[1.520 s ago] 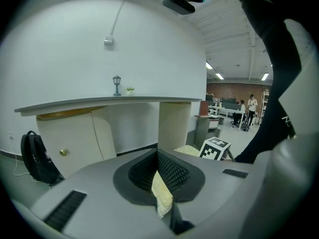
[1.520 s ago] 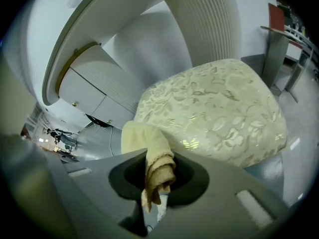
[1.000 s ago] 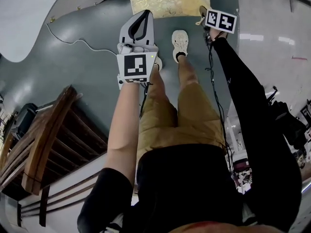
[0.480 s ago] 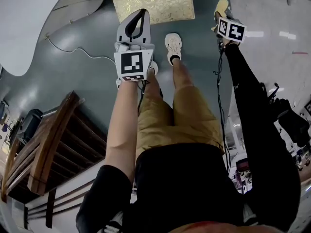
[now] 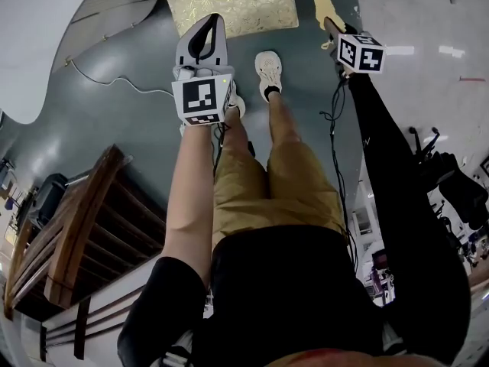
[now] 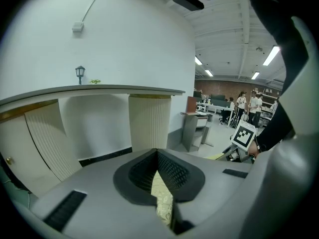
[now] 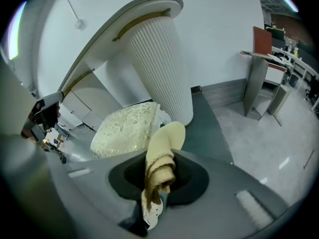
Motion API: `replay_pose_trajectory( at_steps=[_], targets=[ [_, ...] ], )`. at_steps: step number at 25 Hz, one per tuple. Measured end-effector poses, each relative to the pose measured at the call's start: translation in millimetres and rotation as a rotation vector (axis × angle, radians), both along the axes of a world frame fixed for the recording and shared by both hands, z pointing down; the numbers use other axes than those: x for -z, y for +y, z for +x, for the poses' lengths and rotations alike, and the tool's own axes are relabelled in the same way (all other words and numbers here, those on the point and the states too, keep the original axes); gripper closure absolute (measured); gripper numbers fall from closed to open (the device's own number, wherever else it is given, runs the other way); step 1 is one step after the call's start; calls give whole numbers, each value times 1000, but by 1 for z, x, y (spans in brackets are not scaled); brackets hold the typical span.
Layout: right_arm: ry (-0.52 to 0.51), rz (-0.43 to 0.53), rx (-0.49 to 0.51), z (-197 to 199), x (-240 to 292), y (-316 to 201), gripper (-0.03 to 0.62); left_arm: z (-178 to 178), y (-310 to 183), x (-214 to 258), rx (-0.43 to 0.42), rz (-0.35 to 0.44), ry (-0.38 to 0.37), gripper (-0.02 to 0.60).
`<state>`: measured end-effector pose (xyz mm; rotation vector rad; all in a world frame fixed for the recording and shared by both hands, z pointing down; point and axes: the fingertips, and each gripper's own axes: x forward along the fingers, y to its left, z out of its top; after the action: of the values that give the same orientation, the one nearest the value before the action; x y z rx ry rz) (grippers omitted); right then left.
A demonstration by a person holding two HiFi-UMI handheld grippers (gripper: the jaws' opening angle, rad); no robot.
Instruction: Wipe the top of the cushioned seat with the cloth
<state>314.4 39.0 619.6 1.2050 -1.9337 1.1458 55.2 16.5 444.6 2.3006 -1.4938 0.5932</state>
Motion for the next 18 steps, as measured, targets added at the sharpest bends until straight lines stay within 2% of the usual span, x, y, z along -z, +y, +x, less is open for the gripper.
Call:
replay_pose_trajectory(
  at_steps=[4, 8, 13, 18],
  targets=[
    [-25, 49, 9, -16, 19, -7, 539, -7, 4, 3, 21, 6, 0, 577],
    [-95, 92, 54, -66, 41, -12, 539, -23, 11, 5, 66, 15, 6, 577],
    [-212, 76, 130, -168, 55, -14, 539, -60, 17, 13, 107, 29, -9, 577],
    [-329, 24, 280, -296, 59, -9, 537, -118, 31, 16, 197, 28, -26, 577]
  ],
)
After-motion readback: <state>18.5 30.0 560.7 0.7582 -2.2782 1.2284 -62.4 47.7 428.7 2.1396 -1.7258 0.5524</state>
